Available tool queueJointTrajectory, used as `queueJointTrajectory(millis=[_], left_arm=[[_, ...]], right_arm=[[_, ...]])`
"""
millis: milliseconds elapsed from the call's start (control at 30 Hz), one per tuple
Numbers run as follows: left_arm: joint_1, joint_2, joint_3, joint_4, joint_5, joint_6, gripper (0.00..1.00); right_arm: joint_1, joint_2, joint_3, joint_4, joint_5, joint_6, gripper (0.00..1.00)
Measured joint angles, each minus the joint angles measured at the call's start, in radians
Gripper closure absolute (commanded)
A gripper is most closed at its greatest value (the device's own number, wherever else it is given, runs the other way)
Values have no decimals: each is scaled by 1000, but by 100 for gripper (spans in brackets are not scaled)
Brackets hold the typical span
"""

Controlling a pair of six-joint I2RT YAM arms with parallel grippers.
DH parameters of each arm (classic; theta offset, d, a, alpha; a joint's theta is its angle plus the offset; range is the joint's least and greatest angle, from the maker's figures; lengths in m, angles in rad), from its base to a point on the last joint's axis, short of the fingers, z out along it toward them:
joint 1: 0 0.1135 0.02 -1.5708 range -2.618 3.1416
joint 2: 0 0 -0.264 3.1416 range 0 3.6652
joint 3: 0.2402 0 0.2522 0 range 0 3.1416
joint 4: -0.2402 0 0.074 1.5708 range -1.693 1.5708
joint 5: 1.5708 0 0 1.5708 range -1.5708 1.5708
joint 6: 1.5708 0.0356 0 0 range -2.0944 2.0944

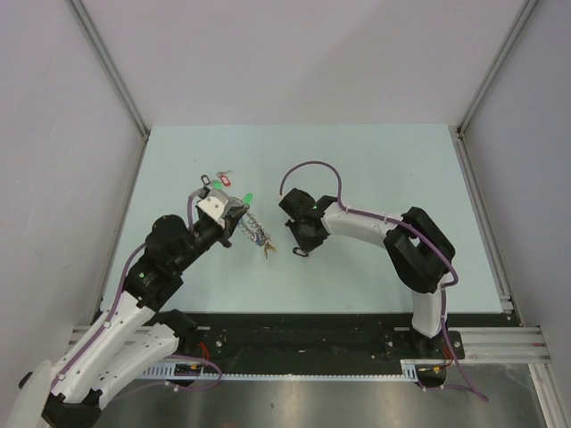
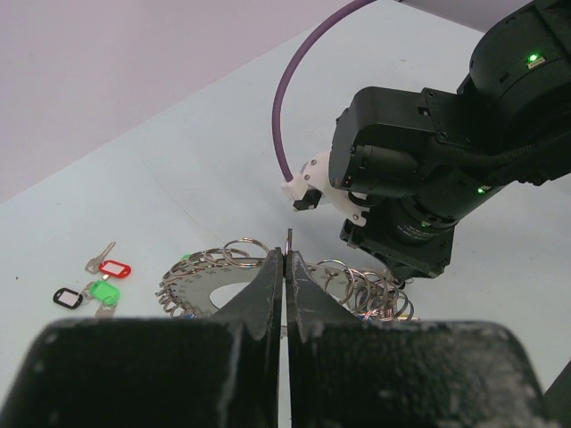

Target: Put the keys on the keyring

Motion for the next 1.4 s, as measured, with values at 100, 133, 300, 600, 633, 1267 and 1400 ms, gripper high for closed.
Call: queueJointTrajectory(millis=[100, 133, 300, 600, 633, 1267, 1400], left_arm=[[0, 0, 0, 0, 0, 0, 99], [0, 0, 0, 0, 0, 0, 99], [0, 0, 0, 0, 0, 0, 99], [0, 0, 0, 0, 0, 0, 99], [0, 0, 0, 0, 0, 0, 99], [1, 89, 6, 11, 187, 2, 100], [1, 146, 40, 14, 293, 6, 100]], right_arm=[[-1, 3, 0, -2, 0, 0, 85], [-1, 5, 0, -3, 0, 0, 85], [-1, 16, 1, -6, 0, 0, 87], [-1, 16, 2, -8, 2, -4, 100], [0, 16, 3, -9, 6, -5, 100], [44, -586, -237, 252, 162, -126, 100], [35, -757, -372, 393, 156, -156, 100]])
